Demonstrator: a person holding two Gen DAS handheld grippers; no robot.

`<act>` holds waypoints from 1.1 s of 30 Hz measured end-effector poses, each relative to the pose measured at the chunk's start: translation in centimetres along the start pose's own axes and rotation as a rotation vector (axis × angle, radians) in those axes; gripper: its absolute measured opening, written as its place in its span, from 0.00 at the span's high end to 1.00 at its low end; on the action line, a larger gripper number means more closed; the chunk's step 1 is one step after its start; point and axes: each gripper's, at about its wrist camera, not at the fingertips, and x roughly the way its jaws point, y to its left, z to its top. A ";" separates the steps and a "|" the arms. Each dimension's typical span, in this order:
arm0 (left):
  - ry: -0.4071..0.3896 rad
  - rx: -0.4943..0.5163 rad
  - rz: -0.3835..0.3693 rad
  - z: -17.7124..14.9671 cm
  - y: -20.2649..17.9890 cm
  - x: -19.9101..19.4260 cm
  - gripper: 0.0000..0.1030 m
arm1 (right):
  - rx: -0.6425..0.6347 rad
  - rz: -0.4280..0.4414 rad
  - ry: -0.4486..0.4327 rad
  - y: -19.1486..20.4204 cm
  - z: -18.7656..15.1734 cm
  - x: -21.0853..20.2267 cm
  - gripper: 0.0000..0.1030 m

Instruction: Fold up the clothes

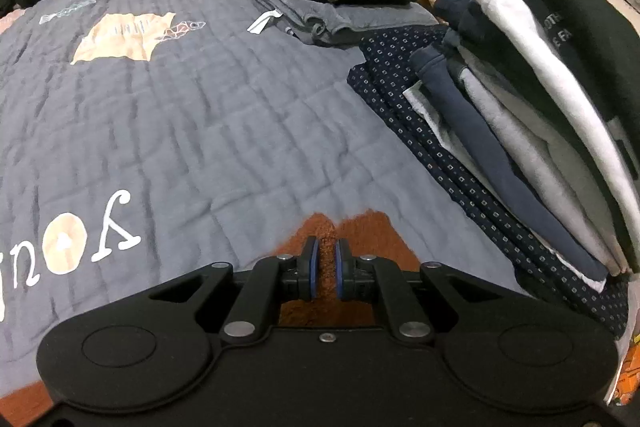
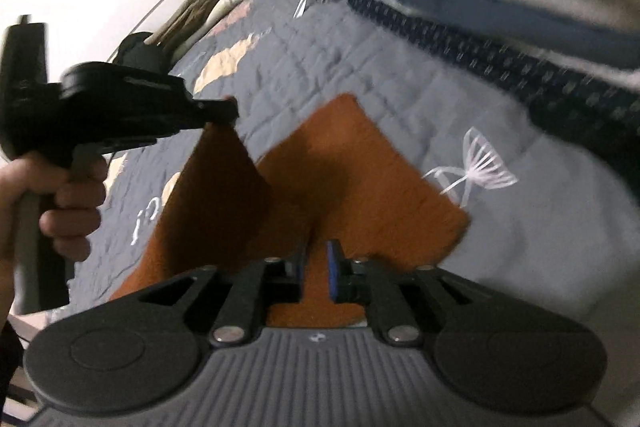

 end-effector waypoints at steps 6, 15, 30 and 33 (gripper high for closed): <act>-0.005 0.014 -0.011 -0.1 0.0 -1.1 0.91 | 0.030 0.017 0.000 1.0 -0.8 3.0 0.64; -0.008 0.010 -0.017 -0.4 0.7 -1.4 0.91 | 0.091 -0.030 -0.030 1.1 -1.0 4.9 0.97; 0.040 0.085 -0.049 0.1 -4.9 4.9 0.91 | 0.088 -0.079 -0.174 -0.8 0.6 -4.2 0.98; 0.056 0.090 -0.046 -0.1 -5.8 6.8 0.91 | 0.062 -0.151 -0.173 -1.3 0.6 -3.8 0.98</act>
